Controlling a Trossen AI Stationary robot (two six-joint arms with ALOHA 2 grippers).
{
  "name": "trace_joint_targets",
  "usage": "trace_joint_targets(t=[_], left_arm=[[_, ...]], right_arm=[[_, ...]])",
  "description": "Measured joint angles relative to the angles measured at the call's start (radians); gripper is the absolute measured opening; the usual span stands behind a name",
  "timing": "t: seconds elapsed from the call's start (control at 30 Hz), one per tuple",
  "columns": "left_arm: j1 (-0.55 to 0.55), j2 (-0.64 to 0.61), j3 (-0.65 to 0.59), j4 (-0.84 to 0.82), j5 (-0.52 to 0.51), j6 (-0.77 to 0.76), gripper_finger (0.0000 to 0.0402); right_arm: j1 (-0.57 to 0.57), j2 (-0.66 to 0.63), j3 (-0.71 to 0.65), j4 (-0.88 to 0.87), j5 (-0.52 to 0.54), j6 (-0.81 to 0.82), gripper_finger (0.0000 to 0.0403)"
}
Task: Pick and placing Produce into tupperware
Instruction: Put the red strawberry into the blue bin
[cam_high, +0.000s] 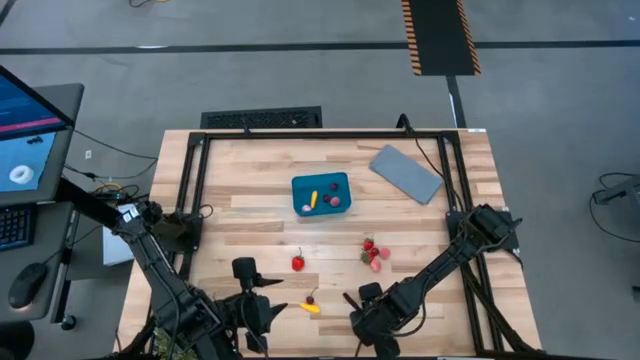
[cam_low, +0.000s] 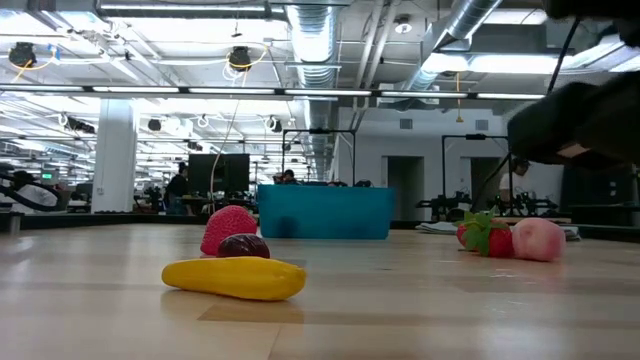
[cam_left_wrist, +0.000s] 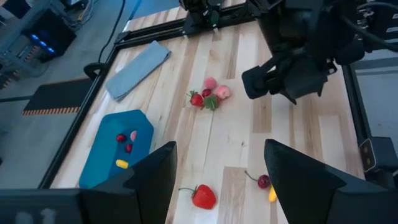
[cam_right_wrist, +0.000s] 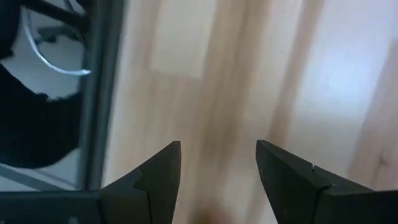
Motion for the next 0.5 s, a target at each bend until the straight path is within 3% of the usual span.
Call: trace_joint_targets(t=[0.33, 0.5], left_arm=[[0.0, 0.0, 0.0, 0.0, -0.005, 0.0, 0.0233], [0.0, 0.0, 0.0, 0.0, -0.004, 0.0, 0.0233]], right_arm=[[0.005, -0.091, 0.0, -0.16, 0.014, 0.057, 0.0231], [0.047, -0.103, 0.0, -0.156, -0.004, 0.125, 0.0231]])
